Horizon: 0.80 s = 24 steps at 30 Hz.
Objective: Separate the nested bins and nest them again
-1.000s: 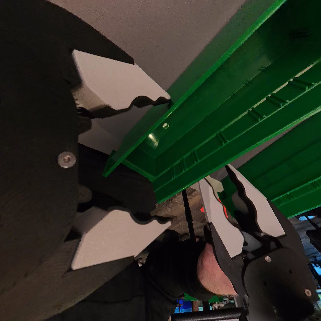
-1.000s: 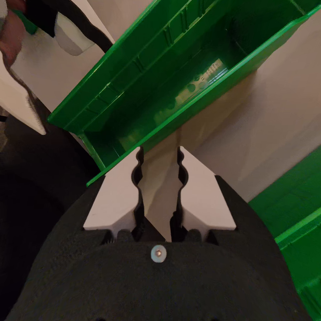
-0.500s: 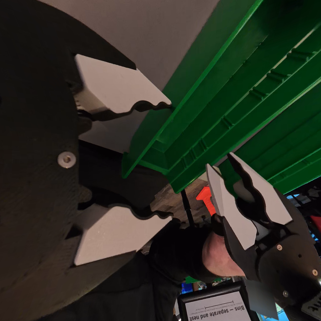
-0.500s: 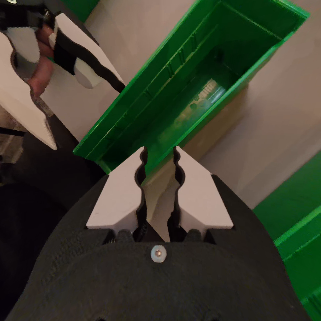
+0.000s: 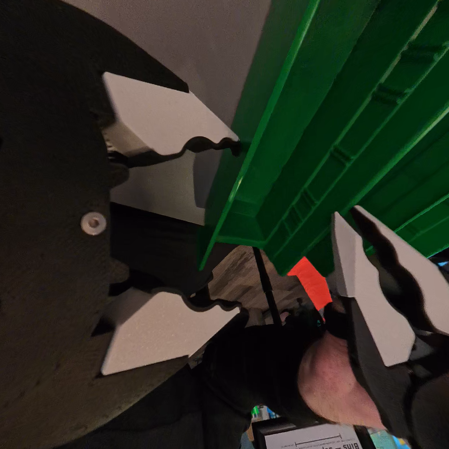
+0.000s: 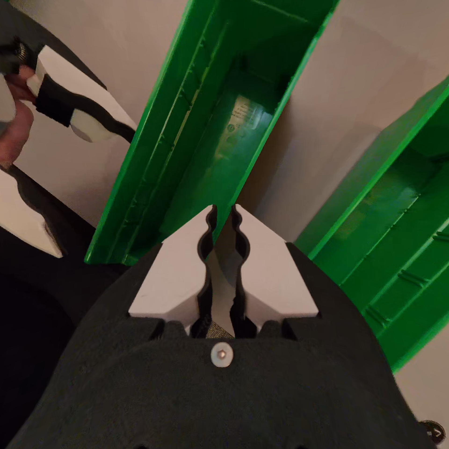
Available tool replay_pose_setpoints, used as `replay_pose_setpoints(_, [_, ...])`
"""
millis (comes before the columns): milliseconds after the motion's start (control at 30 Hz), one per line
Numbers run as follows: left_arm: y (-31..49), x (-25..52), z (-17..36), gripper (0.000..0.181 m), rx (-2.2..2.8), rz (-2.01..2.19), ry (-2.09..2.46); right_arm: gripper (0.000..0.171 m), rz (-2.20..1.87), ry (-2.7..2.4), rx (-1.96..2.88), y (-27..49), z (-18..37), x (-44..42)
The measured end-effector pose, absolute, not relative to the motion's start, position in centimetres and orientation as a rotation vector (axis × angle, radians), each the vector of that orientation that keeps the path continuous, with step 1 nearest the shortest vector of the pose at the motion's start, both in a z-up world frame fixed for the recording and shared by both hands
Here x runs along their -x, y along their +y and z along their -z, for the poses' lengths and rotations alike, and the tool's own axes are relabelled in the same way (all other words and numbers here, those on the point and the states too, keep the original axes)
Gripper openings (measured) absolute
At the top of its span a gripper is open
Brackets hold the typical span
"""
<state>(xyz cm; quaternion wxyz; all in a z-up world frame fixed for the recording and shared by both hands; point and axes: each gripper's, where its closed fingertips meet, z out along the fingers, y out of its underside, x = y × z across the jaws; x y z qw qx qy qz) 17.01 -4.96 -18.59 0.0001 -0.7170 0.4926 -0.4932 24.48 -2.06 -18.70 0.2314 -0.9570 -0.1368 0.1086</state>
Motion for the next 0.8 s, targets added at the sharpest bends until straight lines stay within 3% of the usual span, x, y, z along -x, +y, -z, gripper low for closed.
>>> replay_pose_setpoints(33, [-5.1,-17.1,18.7,0.119,2.255,1.558,1.552,0.010,-0.301,-0.368,2.633,-2.1,18.7,-24.7])
replay_pose_setpoints(800, [-3.7,-17.5,17.1,0.128,2.139,1.513,1.589,0.003,-0.338,-0.391,2.590,-2.6,17.8,-24.2])
